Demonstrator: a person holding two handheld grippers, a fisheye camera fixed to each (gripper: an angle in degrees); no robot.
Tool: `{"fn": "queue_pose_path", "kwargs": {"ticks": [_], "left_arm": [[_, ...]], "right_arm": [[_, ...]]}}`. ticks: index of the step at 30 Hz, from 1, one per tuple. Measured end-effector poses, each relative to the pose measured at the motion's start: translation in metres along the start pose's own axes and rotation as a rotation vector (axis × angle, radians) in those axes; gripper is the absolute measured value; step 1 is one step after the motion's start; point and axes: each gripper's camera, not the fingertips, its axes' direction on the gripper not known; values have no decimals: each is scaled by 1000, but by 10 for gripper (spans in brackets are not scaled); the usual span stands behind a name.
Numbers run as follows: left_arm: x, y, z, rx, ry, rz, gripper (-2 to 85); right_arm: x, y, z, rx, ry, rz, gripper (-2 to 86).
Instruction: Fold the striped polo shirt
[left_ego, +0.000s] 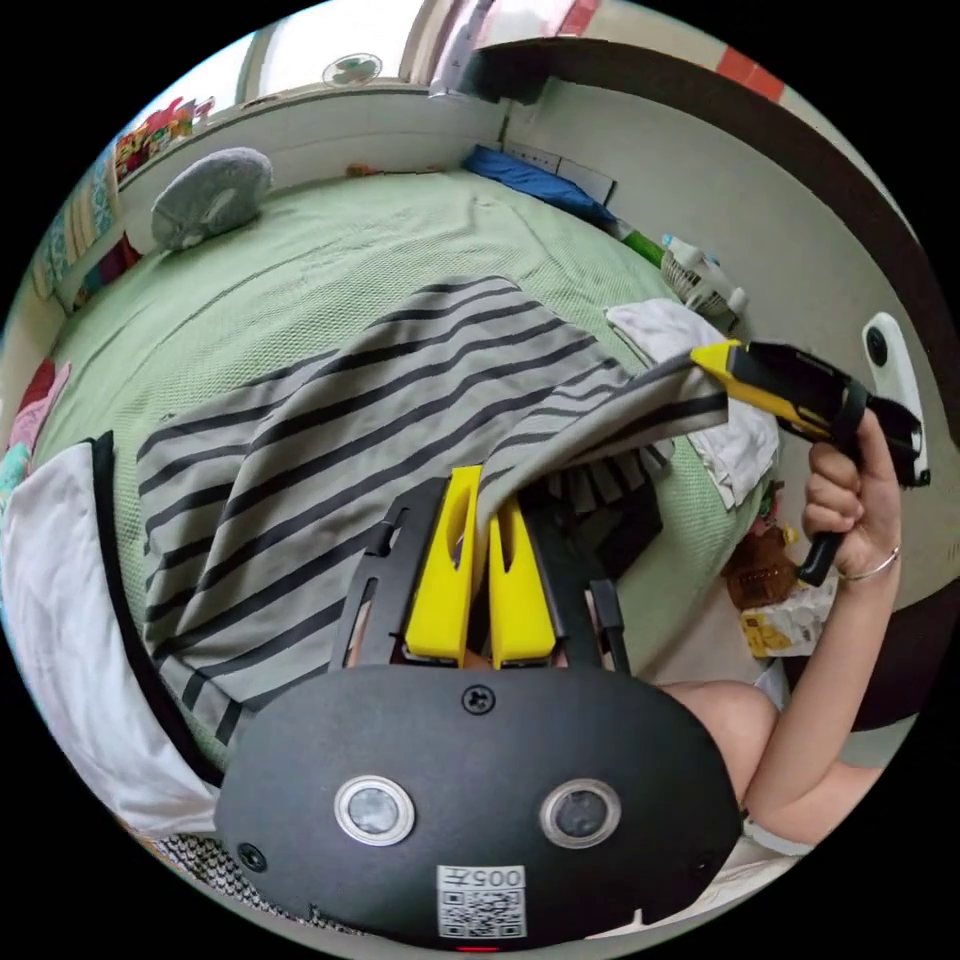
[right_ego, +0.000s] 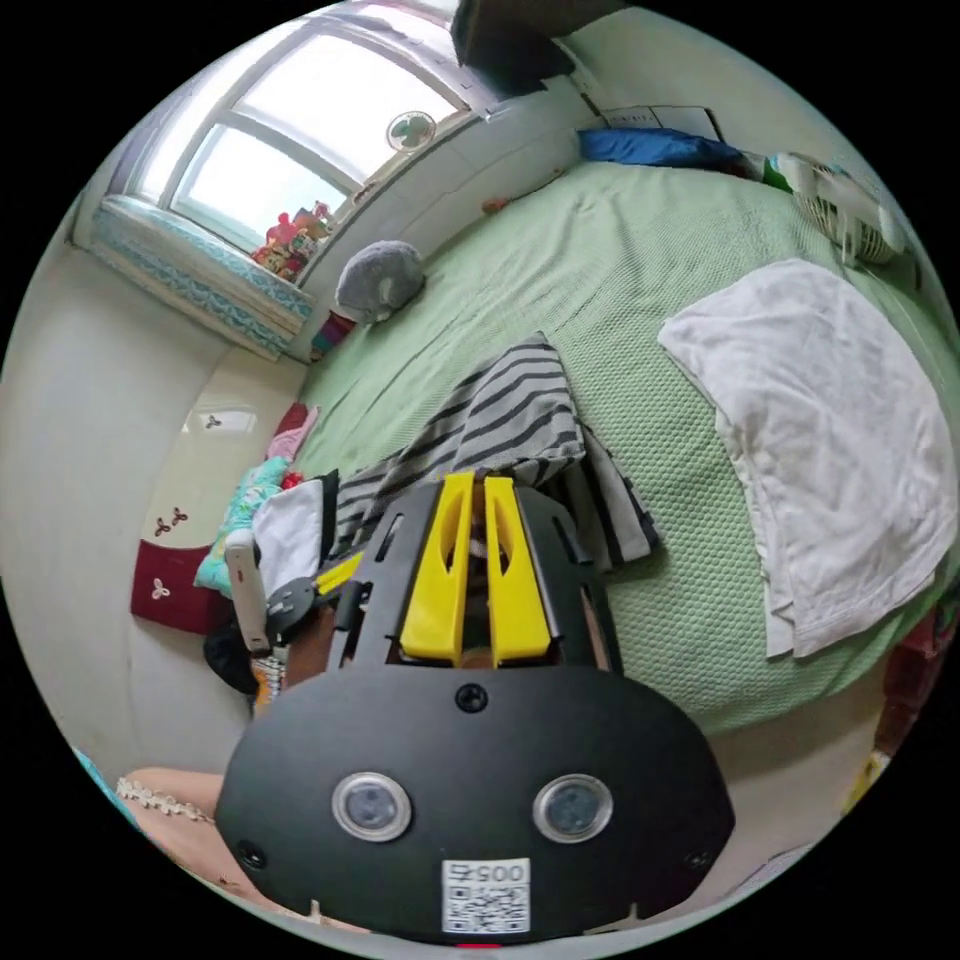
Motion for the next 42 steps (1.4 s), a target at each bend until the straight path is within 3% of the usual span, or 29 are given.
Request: {"fn": "queue_pose_path", "kwargs": {"ticks": [12, 16, 22, 29, 33, 42], "left_arm": [[-83, 5, -26, 112, -51, -212, -5], [-118, 12, -26, 93, -22, -330, -5], [-140, 23, -50, 131, -158, -361, -5], [-177, 56, -91, 293, -317, -594, -6], [-199, 82, -118, 410, -287, -728, -6], [-203, 87, -133, 387, -319, -682, -6]], "right_arm": [[-31, -18, 73, -193, 397, -110, 76], [-30, -26, 97, -267, 389, -110, 87], [-34, -30, 136, -438, 397, -173, 118], [-48, -36, 144, -465, 373, -242, 131], [-55, -36, 160, -520, 414, -292, 133], [-73, -43, 167, -520, 421, -362, 135]]}}
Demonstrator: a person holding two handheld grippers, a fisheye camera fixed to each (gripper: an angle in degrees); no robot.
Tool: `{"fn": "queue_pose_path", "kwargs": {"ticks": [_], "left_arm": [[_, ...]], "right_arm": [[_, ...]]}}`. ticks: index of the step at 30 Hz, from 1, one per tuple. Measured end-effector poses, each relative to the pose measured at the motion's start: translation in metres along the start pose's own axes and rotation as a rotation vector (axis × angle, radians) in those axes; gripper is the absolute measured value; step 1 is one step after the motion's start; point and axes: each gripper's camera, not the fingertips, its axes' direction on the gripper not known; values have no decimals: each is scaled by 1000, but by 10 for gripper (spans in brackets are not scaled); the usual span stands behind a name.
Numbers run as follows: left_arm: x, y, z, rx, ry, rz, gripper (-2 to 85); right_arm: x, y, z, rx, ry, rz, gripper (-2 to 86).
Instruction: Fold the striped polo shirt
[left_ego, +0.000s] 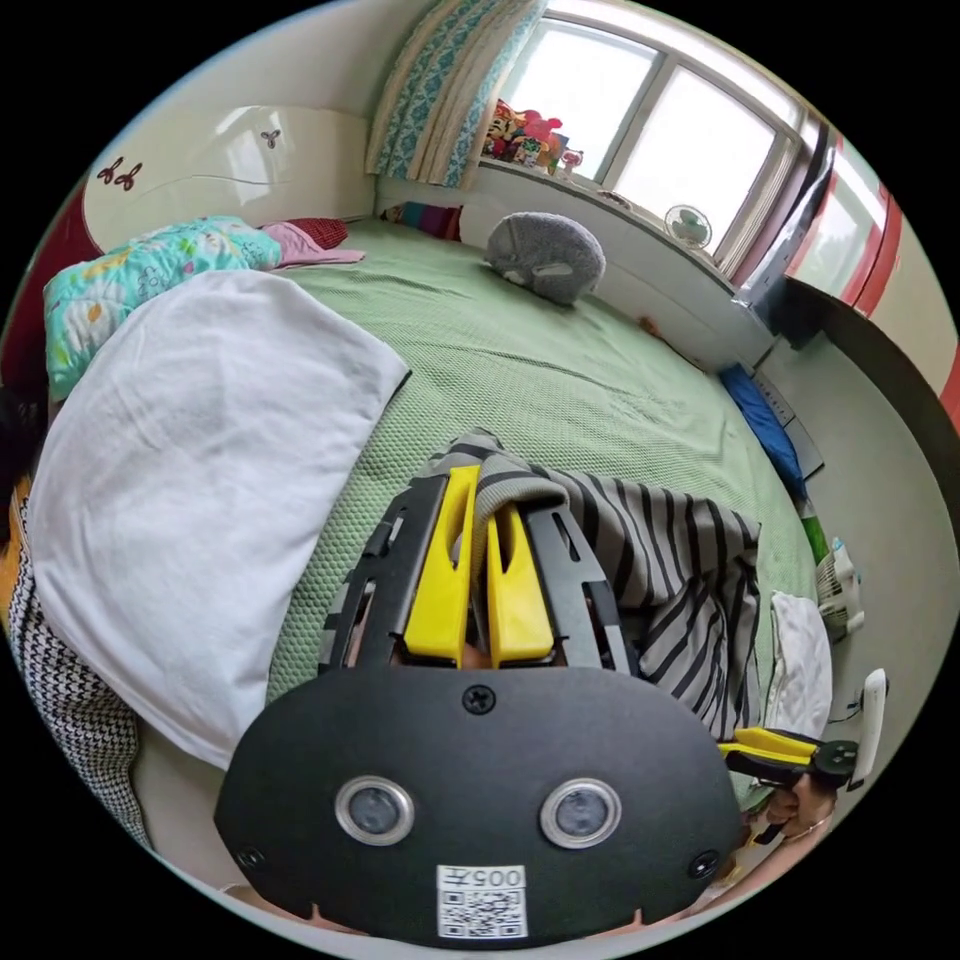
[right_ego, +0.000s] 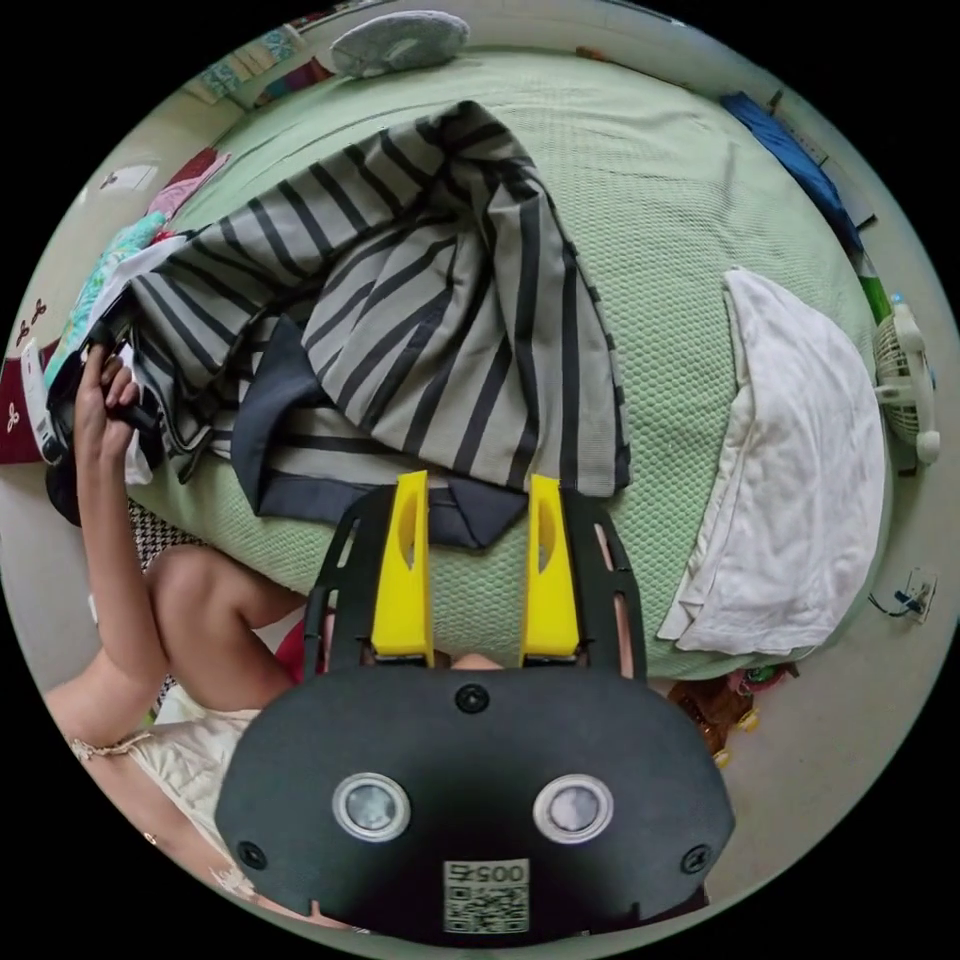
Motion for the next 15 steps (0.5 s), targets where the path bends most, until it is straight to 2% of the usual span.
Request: {"fn": "queue_pose_path", "kwargs": {"ticks": [6, 9, 15], "left_arm": [[-5, -4, -7, -6, 31, 8, -6], [-12, -6, -10, -13, 43, -8, -6], [-27, -14, -13, -35, 75, -30, -6]], "right_arm": [[-62, -11, -18, 98, -76, -222, 135], [-99, -20, -10, 79, -98, -320, 142], [-124, -44, 15, -6, -155, -330, 140]]}}
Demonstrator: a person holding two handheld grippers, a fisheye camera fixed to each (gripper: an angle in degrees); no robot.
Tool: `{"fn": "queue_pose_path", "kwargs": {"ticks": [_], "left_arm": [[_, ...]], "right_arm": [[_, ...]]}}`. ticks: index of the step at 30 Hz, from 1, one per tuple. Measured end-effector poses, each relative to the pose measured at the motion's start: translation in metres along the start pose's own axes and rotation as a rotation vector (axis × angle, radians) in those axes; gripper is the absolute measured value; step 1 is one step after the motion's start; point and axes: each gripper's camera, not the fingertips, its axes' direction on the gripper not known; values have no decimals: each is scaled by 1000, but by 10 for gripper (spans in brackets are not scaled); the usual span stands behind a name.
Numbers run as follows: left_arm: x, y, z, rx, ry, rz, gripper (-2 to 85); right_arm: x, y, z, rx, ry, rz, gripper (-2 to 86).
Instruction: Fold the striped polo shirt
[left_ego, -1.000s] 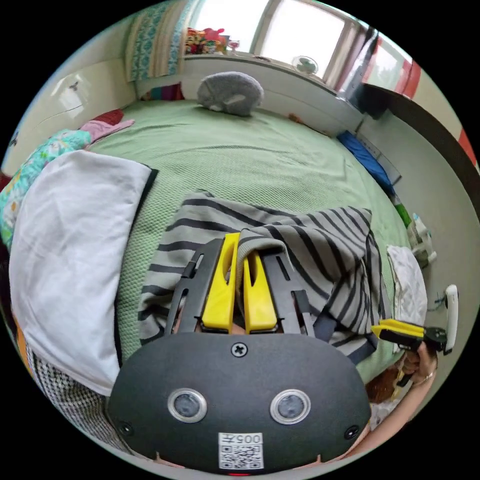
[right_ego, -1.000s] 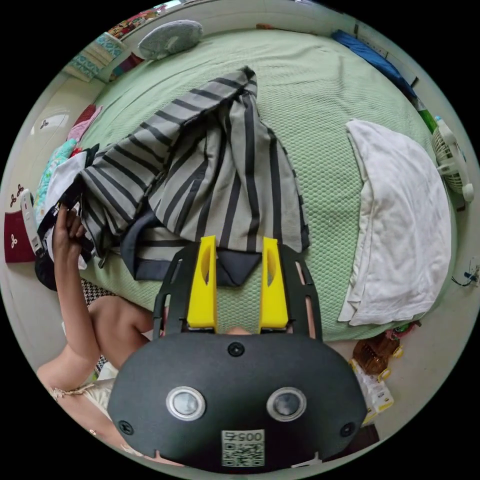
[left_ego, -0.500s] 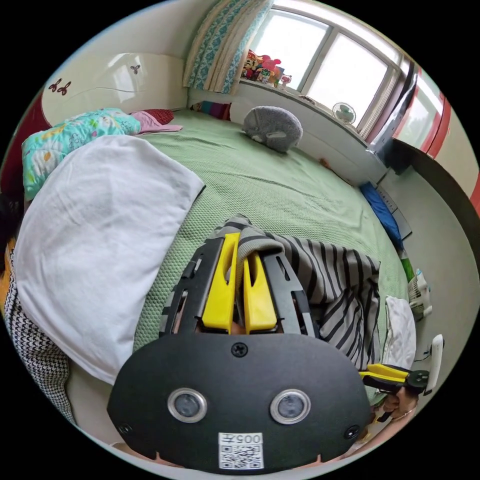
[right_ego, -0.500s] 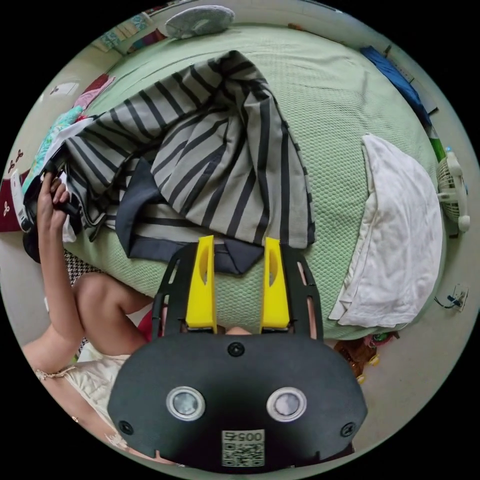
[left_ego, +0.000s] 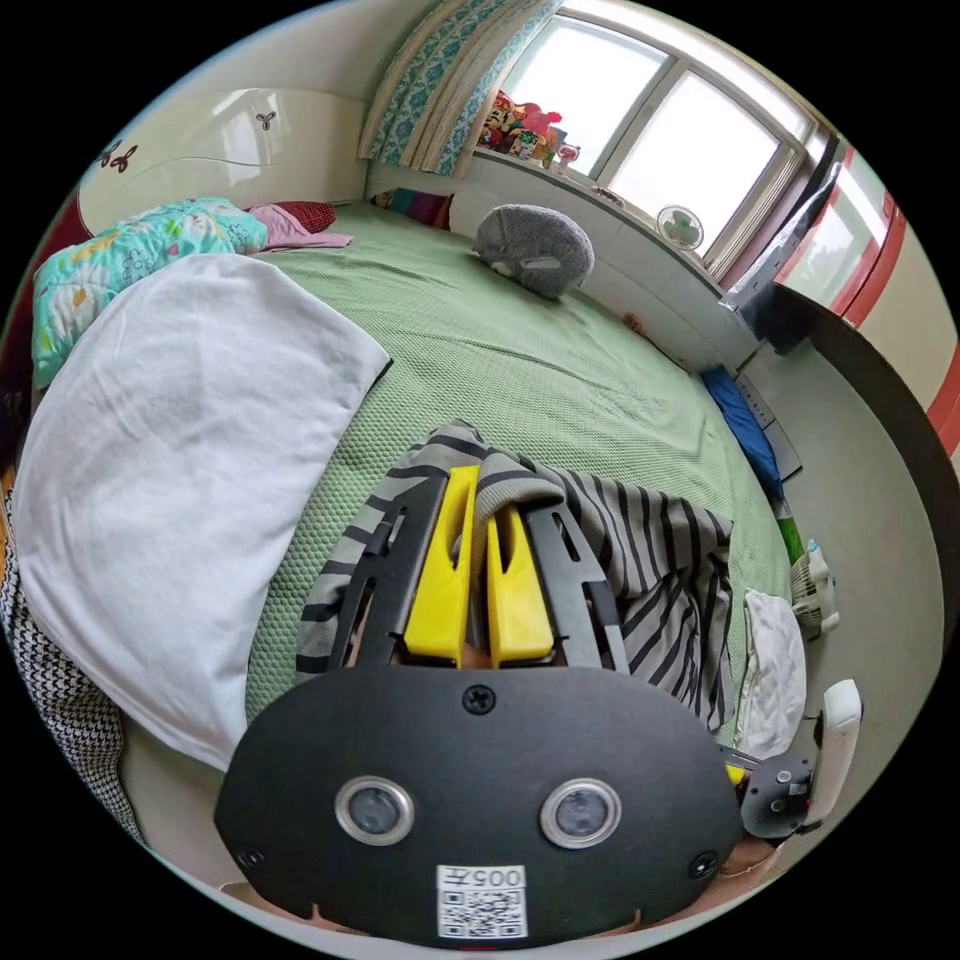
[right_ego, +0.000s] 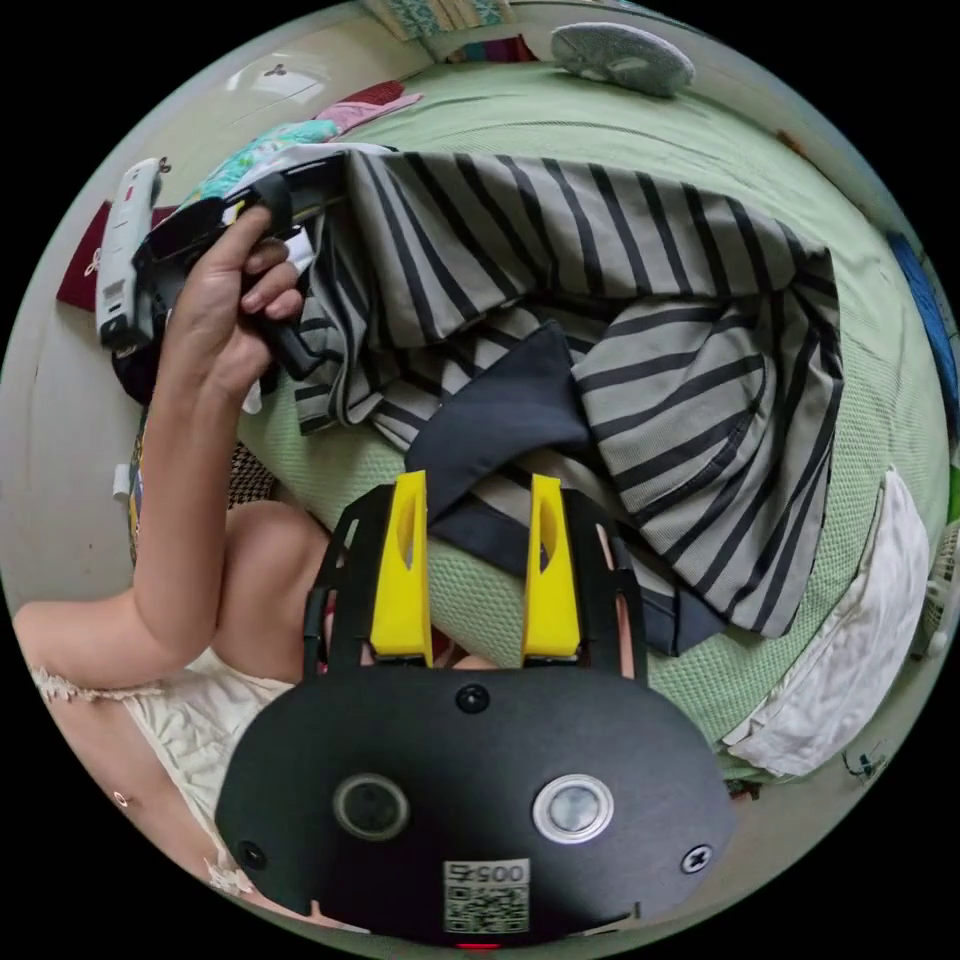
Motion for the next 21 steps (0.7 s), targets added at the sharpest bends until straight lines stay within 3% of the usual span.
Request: {"fn": "queue_pose_path", "kwargs": {"ticks": [14, 21], "left_arm": [[-27, -15, -13, -35, 67, -39, -7], [-36, -19, -22, -45, 85, -48, -6]], "right_arm": [[17, -27, 19, -73, -71, 97, 105], [55, -16, 3, 14, -213, 198, 110]]}}
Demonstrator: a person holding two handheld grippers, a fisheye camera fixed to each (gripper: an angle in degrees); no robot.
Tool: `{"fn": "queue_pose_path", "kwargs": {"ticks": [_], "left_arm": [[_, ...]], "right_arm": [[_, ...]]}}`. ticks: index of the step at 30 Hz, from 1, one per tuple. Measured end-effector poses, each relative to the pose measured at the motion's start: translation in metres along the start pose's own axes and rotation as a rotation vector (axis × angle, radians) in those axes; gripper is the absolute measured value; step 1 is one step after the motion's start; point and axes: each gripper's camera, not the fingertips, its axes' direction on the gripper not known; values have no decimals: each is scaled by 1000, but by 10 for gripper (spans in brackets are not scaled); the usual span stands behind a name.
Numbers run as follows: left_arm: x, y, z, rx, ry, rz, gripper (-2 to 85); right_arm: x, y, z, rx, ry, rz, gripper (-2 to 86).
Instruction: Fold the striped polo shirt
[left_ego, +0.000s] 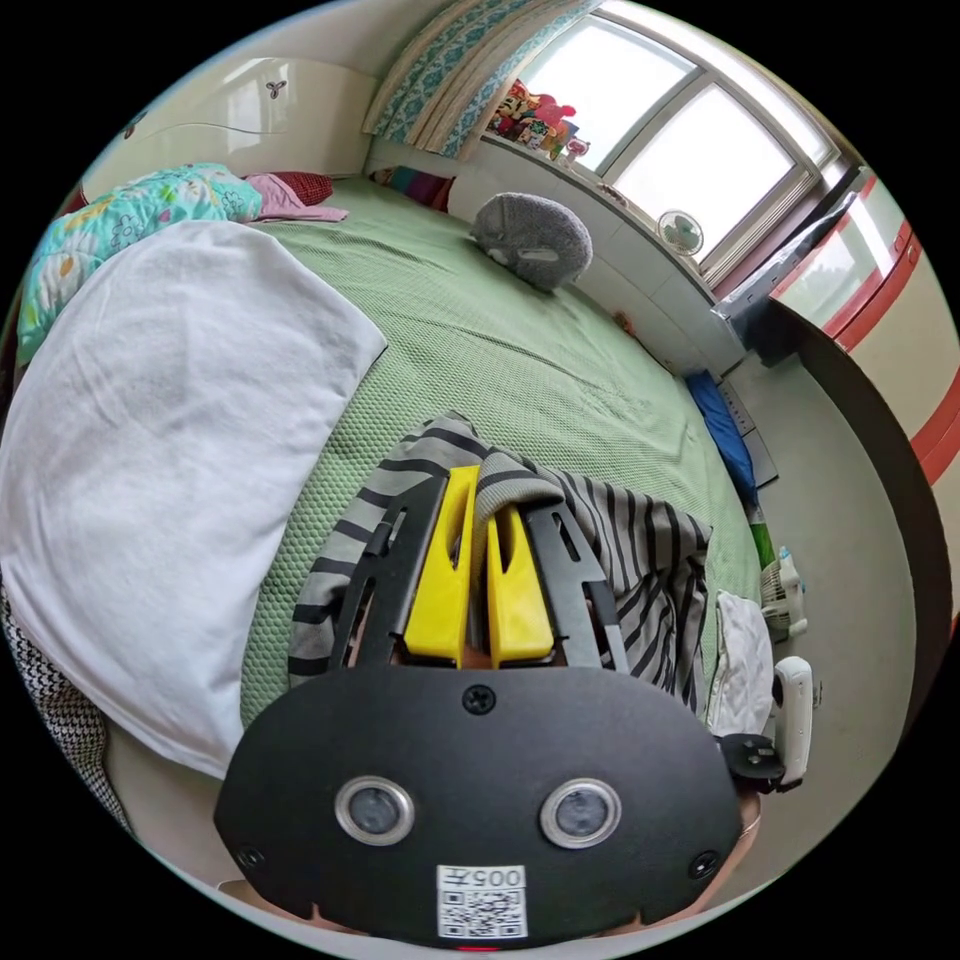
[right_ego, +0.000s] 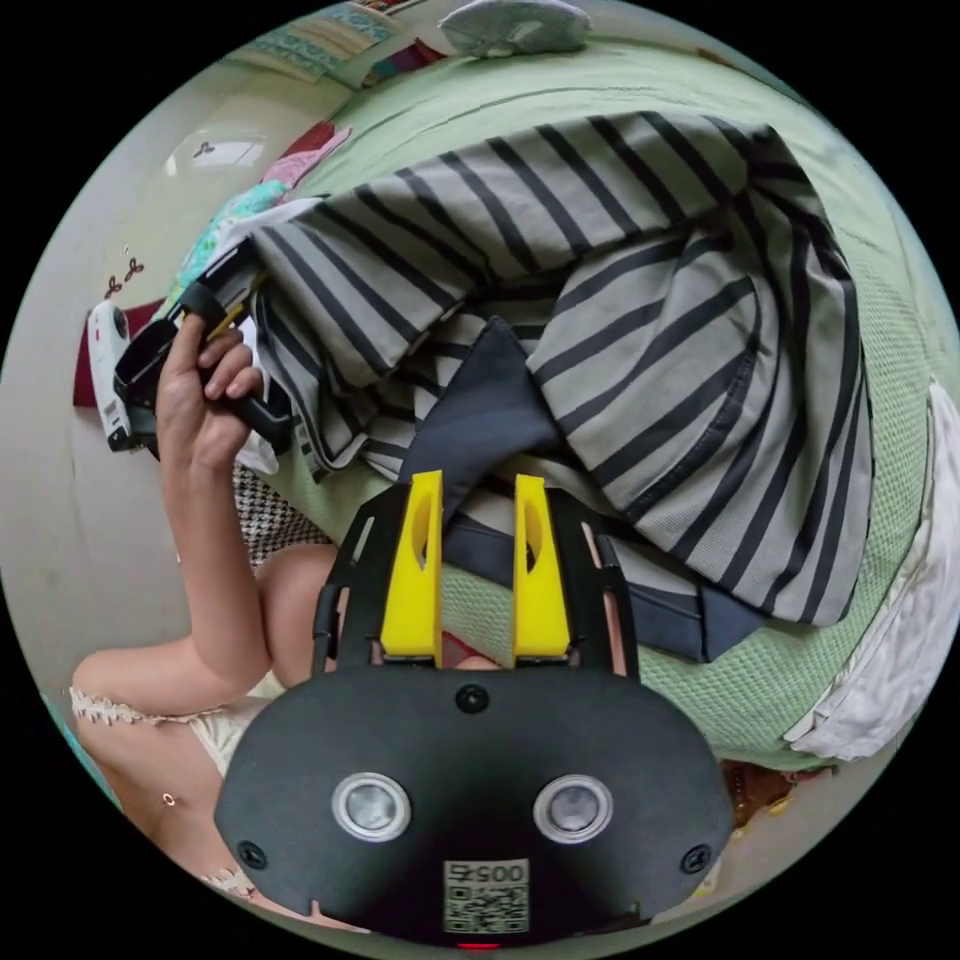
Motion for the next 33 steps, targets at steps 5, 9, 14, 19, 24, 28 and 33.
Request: {"fn": "queue_pose_path", "kwargs": {"ticks": [5, 9, 14, 19, 24, 28, 33], "left_arm": [[-2, -1, -8, 1, 6, -7, -6], [-2, -1, -15, 2, 6, -4, -6], [-4, -2, -23, -4, 14, -10, -6], [-2, -2, -32, -5, 16, -11, -6], [5, 0, -40, -7, 19, -2, -6], [14, 5, -43, -16, -3, 28, -6], [35, 20, -53, -85, -36, 184, -6]], "right_arm": [[-2, -5, 6, 5, -55, 17, 110], [-26, -13, 22, -39, -28, -17, 107], [-57, -18, 31, -54, 52, -51, 91], [-92, -18, 38, -57, 110, -93, 71], [-145, -19, 61, -84, 289, -171, 55], [-180, -14, 78, -64, 420, -234, 36], [-224, 8, 87, -34, 562, -280, -13]]}}
